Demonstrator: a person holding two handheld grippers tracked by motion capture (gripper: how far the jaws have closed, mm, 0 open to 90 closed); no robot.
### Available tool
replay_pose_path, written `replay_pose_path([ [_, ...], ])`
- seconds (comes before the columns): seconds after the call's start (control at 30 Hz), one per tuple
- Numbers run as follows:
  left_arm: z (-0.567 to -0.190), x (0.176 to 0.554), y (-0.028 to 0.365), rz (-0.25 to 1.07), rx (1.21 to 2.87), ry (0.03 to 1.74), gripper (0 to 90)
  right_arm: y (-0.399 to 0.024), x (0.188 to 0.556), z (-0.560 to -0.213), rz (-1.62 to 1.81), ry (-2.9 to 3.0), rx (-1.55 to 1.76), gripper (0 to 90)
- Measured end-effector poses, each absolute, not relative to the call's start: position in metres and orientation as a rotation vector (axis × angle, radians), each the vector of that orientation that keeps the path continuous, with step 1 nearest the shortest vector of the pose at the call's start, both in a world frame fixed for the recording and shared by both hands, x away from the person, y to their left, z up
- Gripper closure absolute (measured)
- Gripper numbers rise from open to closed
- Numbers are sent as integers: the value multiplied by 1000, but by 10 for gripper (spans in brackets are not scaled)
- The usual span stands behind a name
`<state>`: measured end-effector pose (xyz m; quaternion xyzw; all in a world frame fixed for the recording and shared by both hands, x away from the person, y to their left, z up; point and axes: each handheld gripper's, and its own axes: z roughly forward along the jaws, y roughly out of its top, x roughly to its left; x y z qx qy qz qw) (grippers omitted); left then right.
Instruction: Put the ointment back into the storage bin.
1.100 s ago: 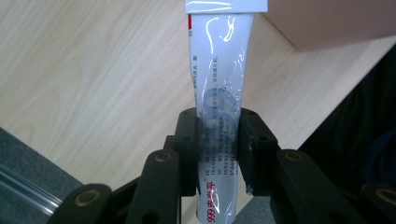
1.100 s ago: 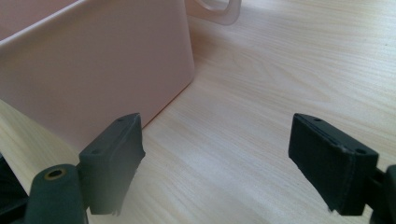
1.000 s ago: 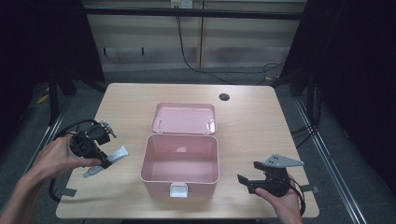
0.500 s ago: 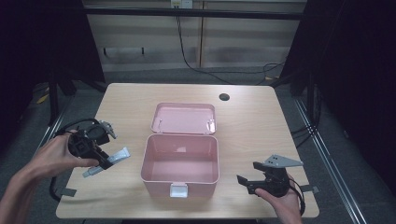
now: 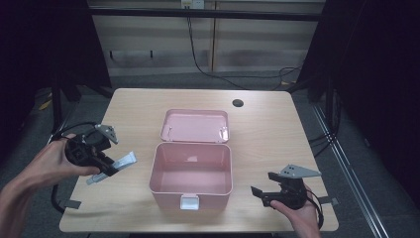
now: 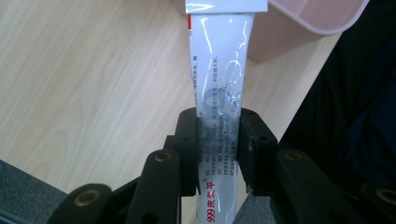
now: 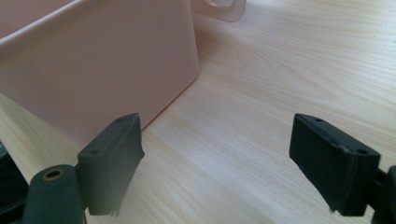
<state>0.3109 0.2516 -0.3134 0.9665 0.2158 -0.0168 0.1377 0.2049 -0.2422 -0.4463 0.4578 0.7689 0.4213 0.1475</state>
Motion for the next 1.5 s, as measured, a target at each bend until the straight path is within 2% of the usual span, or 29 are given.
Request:
replay_pose_path([
  [0.9, -295, 313, 217, -58, 2766, 518, 712, -241, 205, -446, 1216, 2225, 1309, 158],
  [1.5, -291, 312, 171, -83, 2795, 443, 712, -240, 204, -446, 1220, 2237, 1296, 156],
])
